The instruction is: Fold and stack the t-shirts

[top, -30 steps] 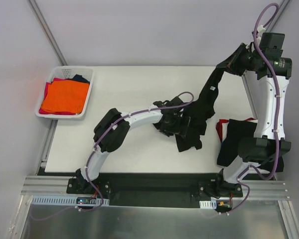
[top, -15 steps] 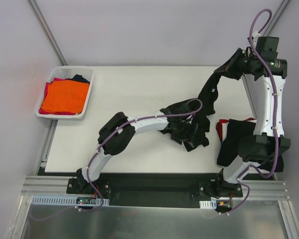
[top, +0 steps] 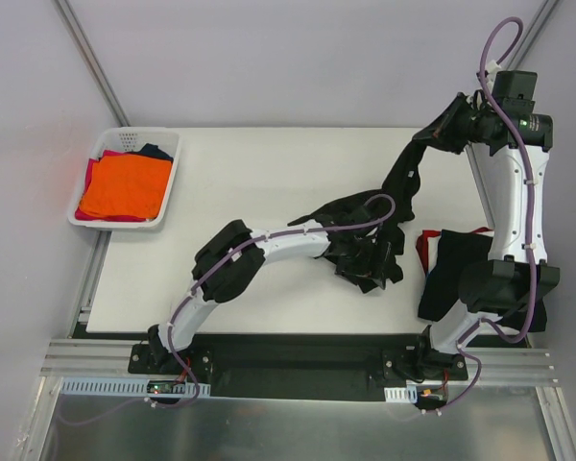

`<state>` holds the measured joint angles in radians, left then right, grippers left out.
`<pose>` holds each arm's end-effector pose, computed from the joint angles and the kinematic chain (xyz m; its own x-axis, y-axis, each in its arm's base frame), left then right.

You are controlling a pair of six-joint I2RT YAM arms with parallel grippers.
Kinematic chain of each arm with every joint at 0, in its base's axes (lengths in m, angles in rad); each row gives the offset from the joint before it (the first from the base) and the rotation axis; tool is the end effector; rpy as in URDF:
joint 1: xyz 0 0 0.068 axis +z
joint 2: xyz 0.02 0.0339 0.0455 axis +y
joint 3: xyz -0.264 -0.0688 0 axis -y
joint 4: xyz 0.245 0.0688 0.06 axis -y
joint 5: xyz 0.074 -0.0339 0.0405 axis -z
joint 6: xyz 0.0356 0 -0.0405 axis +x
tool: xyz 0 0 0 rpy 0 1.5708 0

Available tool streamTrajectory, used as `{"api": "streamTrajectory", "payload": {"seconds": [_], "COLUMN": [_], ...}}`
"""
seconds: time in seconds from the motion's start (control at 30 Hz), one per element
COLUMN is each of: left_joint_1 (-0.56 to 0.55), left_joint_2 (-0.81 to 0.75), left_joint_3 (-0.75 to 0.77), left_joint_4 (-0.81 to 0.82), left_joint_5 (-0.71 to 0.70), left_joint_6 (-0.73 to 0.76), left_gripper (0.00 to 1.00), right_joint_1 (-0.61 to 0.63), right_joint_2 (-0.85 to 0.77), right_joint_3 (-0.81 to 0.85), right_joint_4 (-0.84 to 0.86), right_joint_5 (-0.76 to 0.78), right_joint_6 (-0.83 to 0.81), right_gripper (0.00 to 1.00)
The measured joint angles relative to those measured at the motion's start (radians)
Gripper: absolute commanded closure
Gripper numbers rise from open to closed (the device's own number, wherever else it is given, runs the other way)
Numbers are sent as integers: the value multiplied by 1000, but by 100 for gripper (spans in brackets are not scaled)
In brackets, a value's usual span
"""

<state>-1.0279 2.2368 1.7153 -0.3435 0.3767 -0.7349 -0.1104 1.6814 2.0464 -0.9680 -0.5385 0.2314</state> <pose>0.2445 -0.4305 0.1695 -0.9082 0.2983 -0.2935 0.4185 0.6418 -0.6426 0.3426 -0.0196 0.4601 -0.6232 0.2672 -0.7350 -0.1873 0.8615 0.4720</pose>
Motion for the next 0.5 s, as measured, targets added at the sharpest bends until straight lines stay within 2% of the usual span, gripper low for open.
{"api": "streamTrajectory", "payload": {"seconds": [0.1, 0.2, 0.23, 0.27, 0.3, 0.37, 0.5], "left_joint_1": [-20, -33, -37, -40, -40, -46, -45], "left_joint_2": [5, 5, 6, 6, 7, 11, 20], "left_joint_3": [5, 5, 4, 1, -5, -19, -49], "left_joint_4": [18, 26, 27, 27, 32, 35, 45], "left_joint_5": [-3, -18, -23, -27, -32, -45, -44], "left_joint_6": [-18, -30, -35, -39, -47, -51, -64], "left_gripper": [18, 30, 53, 68, 81, 100, 100], "right_joint_1": [1, 3, 4, 4, 5, 6, 8], "right_joint_2": [0, 0, 0, 0, 0, -1, -6], "right_joint_3": [-13, -29, -34, -39, -44, -58, -98], "right_joint_4": [5, 6, 6, 8, 8, 10, 15], "right_joint_5": [2, 4, 5, 7, 7, 8, 11], "right_joint_6": [-5, -11, -12, -14, -15, -18, -23], "right_gripper": [99, 99, 99, 99, 99, 99, 99]}}
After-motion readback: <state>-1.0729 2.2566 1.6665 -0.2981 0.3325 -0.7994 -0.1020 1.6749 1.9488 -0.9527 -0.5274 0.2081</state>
